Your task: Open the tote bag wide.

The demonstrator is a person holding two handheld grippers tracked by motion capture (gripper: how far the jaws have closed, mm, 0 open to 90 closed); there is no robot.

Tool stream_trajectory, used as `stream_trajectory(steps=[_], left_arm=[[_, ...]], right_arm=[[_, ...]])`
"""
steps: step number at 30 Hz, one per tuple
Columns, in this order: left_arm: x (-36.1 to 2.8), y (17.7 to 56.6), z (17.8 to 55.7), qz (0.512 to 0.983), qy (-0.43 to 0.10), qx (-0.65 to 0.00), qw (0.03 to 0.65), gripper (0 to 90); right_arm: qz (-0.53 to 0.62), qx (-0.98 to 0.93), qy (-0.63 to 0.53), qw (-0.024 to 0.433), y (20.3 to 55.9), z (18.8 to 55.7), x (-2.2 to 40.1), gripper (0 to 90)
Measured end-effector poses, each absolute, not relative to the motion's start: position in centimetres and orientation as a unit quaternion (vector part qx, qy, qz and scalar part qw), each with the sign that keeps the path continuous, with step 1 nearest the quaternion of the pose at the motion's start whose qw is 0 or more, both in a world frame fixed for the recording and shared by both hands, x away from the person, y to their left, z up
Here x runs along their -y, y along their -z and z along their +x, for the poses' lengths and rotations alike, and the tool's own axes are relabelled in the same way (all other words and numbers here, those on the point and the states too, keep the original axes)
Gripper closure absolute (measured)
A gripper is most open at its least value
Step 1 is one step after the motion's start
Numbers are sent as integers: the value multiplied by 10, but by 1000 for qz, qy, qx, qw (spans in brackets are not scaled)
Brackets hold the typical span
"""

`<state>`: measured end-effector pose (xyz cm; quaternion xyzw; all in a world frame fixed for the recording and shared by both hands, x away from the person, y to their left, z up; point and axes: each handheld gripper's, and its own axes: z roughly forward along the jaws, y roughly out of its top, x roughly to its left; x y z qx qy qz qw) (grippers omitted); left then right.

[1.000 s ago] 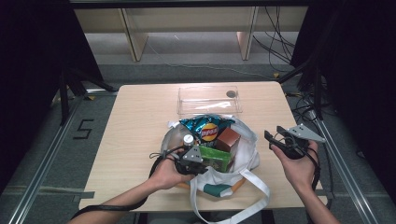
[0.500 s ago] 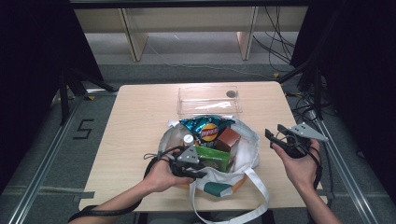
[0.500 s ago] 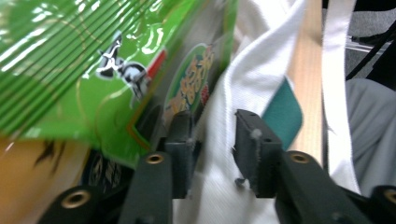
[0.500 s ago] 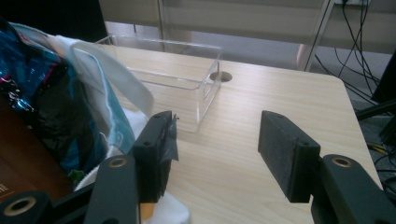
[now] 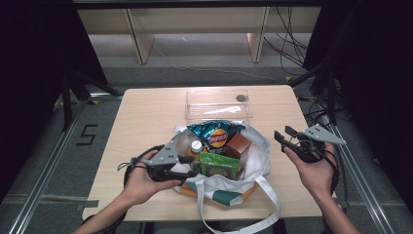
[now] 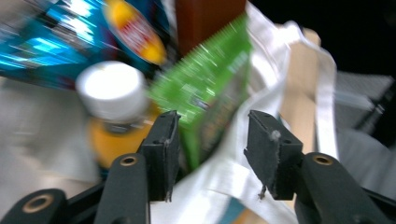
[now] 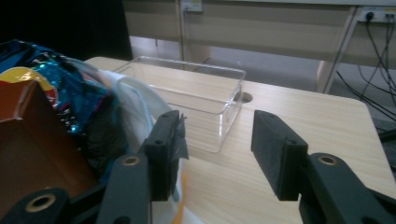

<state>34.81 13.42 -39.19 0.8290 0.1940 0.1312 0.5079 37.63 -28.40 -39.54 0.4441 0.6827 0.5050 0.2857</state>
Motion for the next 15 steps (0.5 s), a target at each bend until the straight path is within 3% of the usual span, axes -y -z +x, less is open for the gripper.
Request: stream_trajectory(steps=[7, 15], left_arm=[[-174, 378, 378, 796, -208, -249, 511, 522], [-178, 385, 412, 808, -168, -261, 502, 460]], right_arm=[[396, -711, -506, 285, 384, 382, 268, 660], [385, -750, -480, 242, 382, 400, 252, 673]])
